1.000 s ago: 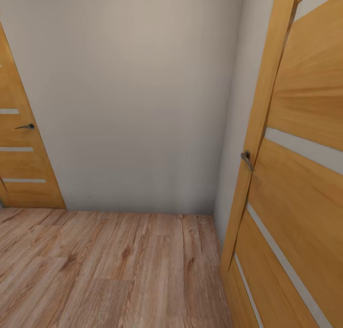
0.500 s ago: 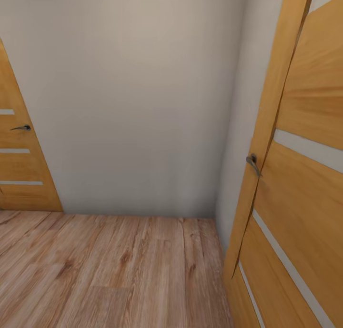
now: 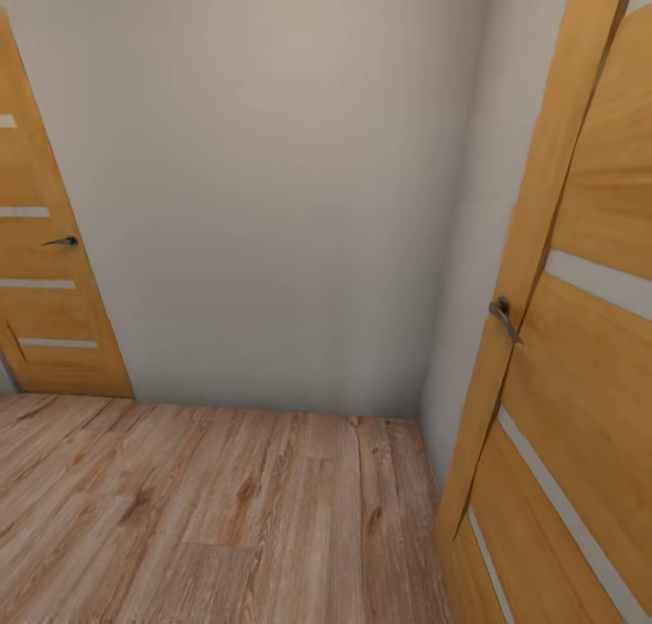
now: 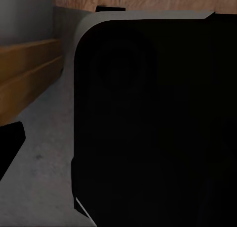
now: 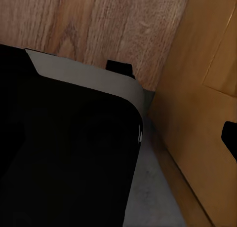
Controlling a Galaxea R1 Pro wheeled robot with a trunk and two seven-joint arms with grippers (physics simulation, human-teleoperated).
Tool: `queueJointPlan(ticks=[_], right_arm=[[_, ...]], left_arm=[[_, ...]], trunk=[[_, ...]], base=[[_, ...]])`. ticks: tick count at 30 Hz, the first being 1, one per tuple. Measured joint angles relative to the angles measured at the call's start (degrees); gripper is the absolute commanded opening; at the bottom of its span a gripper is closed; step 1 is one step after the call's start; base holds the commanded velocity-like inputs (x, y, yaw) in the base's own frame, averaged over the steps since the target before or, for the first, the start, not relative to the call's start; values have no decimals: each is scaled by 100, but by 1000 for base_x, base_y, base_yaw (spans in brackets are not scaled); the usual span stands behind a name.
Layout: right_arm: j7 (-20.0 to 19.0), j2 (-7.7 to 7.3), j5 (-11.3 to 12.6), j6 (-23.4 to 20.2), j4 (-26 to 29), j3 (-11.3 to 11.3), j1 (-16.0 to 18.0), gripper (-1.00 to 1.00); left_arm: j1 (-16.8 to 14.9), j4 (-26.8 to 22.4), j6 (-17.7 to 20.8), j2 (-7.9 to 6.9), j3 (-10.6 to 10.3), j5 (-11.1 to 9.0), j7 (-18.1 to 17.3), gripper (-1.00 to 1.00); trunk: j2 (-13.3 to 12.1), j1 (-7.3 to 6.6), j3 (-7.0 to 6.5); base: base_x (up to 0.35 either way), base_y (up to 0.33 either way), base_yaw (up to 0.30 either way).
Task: Move the two storage containers from the living room to the garage. In the garage, place one container on the floor and stack the other container on top of it (either order is fine).
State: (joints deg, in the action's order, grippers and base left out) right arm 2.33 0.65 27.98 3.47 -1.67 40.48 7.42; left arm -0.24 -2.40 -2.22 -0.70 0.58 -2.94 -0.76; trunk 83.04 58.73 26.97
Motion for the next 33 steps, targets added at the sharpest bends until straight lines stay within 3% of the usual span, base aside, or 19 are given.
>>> queueJointPlan(ticks=[8, 22, 33], right_arm=[[0, 0, 0, 7, 0, 0, 0, 100], [0, 0, 0, 9, 0, 0, 0, 100], [0, -3, -5, 9, 0, 0, 0, 100]], left_arm=[[0, 0, 1, 6, 0, 0, -1, 100], [0, 0, 1, 0, 0, 0, -4, 100], [0, 0, 1, 0, 0, 0, 1, 100]], trunk=[[0, -1, 0], [0, -3, 0], [0, 0, 0]], base=[[31, 0, 30], [271, 0, 1], [31, 0, 0]])
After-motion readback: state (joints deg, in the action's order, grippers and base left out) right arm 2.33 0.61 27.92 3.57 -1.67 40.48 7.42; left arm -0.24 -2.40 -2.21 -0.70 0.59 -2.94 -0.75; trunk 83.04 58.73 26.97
